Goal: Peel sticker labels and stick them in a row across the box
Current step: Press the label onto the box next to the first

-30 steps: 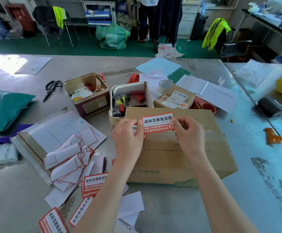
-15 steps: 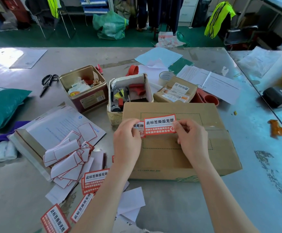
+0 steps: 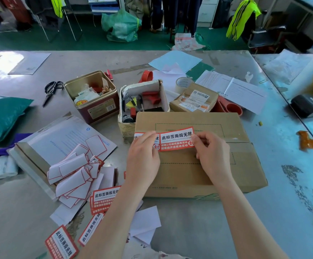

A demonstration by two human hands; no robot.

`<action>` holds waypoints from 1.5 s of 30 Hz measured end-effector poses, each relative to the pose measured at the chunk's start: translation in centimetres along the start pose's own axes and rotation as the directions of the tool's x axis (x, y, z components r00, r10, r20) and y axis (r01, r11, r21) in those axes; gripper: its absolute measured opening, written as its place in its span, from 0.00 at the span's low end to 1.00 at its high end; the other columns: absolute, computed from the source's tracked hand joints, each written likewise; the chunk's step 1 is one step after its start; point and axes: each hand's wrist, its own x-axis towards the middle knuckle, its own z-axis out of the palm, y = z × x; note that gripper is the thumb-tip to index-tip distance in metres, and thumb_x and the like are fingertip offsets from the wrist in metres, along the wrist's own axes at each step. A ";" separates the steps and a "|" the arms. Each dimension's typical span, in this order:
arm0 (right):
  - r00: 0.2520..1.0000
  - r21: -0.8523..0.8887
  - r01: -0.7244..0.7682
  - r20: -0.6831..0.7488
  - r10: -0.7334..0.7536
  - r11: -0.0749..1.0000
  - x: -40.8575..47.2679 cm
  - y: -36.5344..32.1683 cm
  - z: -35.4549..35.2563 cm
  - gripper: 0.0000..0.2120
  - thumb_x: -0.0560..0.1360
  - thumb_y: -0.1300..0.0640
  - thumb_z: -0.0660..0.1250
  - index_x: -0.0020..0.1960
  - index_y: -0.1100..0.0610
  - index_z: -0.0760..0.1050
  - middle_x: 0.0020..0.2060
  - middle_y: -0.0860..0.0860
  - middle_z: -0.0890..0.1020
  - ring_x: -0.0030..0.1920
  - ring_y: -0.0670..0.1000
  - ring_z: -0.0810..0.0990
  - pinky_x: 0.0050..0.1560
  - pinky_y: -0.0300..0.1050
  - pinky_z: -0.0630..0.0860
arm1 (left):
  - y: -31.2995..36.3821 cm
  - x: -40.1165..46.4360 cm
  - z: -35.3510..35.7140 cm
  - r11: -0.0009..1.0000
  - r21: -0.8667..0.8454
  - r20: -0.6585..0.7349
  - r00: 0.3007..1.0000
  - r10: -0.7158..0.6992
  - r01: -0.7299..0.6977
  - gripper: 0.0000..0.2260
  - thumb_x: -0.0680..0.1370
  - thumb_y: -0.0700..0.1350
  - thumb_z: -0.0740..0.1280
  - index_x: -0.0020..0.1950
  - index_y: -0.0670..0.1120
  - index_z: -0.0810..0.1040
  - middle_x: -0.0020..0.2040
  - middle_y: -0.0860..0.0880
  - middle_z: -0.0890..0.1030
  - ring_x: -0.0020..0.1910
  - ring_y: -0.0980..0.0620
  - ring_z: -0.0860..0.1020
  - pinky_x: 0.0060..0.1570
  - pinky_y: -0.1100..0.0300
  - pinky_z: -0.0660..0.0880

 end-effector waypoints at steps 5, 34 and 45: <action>1.000 -0.024 0.013 0.003 -0.013 1.000 0.0 0.1 0.0 0.07 0.77 0.54 0.64 0.47 0.55 0.79 0.27 0.45 0.76 0.25 0.39 0.73 0.30 0.26 0.68 | 0.0 -0.1 0.0 1.000 0.019 0.003 1.000 0.021 -0.021 0.16 0.76 0.33 0.62 0.63 0.40 0.76 0.64 0.46 0.77 0.65 0.47 0.72 0.66 0.57 0.65; 0.992 -0.208 0.026 0.126 0.000 0.978 1.0 -0.2 -0.2 0.09 0.77 0.54 0.62 0.41 0.56 0.77 0.33 0.48 0.78 0.34 0.50 0.74 0.33 0.40 0.68 | -0.8 -2.0 -0.6 0.951 0.112 0.056 0.957 0.284 -0.288 0.18 0.73 0.42 0.56 0.54 0.41 0.82 0.54 0.46 0.83 0.58 0.48 0.79 0.63 0.53 0.66; 0.992 -0.215 0.026 0.129 0.002 0.976 0.2 -0.5 -0.4 0.10 0.77 0.51 0.62 0.52 0.57 0.73 0.39 0.50 0.80 0.38 0.46 0.74 0.31 0.30 0.63 | -0.4 -2.0 -0.7 0.953 0.142 0.058 0.964 0.261 -0.267 0.14 0.70 0.37 0.63 0.53 0.41 0.82 0.53 0.46 0.84 0.57 0.47 0.80 0.62 0.51 0.64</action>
